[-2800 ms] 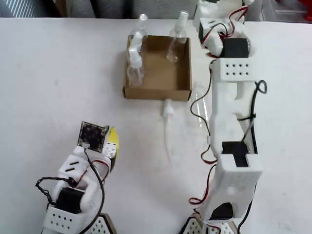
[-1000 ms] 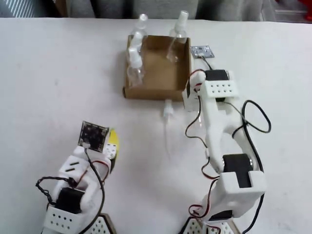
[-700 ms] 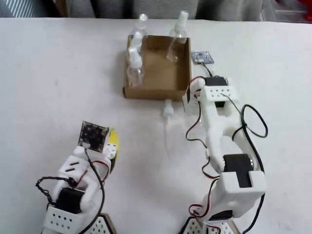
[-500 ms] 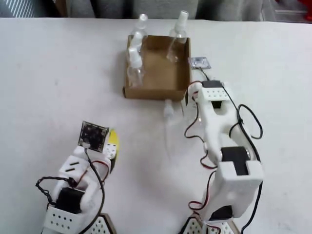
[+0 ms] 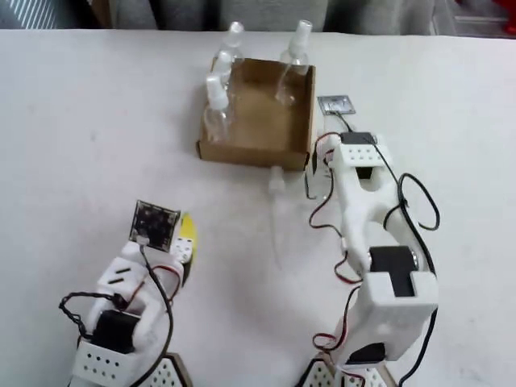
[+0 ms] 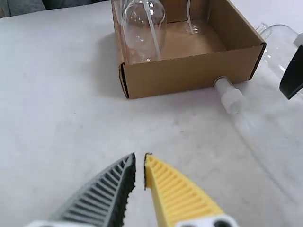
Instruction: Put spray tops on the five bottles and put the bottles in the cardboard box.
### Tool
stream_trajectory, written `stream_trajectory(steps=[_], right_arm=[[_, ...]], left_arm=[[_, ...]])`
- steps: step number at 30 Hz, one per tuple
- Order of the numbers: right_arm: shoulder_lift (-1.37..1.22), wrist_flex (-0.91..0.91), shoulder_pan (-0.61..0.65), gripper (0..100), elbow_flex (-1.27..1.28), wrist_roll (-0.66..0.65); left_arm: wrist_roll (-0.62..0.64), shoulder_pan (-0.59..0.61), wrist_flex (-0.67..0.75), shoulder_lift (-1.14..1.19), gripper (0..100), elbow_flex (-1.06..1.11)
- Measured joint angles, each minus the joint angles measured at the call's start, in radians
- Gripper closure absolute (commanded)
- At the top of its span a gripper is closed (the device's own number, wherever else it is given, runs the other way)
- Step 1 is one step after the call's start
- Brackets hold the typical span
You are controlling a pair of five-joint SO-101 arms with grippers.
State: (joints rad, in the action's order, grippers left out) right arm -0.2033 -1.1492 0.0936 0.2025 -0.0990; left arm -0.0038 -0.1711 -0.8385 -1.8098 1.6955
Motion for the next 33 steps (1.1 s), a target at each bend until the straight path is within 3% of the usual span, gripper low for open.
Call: stream_trajectory(steps=[7,12,23,30,33], right_arm=[[0.235,-0.239,-0.009,98.2,0.040,-0.002],[0.437,-0.301,-0.009,98.2,0.193,-0.002],[0.896,-0.255,-0.052,98.1,0.620,-0.018],[0.988,-0.153,-0.075,98.1,0.838,-0.258],[0.990,-0.094,-0.078,98.2,0.887,-0.301]], left_arm=[[0.000,0.000,0.000,0.000,94,0.000],[0.000,0.000,0.000,0.000,94,0.000],[0.000,0.000,-0.031,0.000,94,0.000],[0.000,0.000,-0.031,0.000,94,0.000],[0.000,0.000,-0.031,0.000,94,0.000]])
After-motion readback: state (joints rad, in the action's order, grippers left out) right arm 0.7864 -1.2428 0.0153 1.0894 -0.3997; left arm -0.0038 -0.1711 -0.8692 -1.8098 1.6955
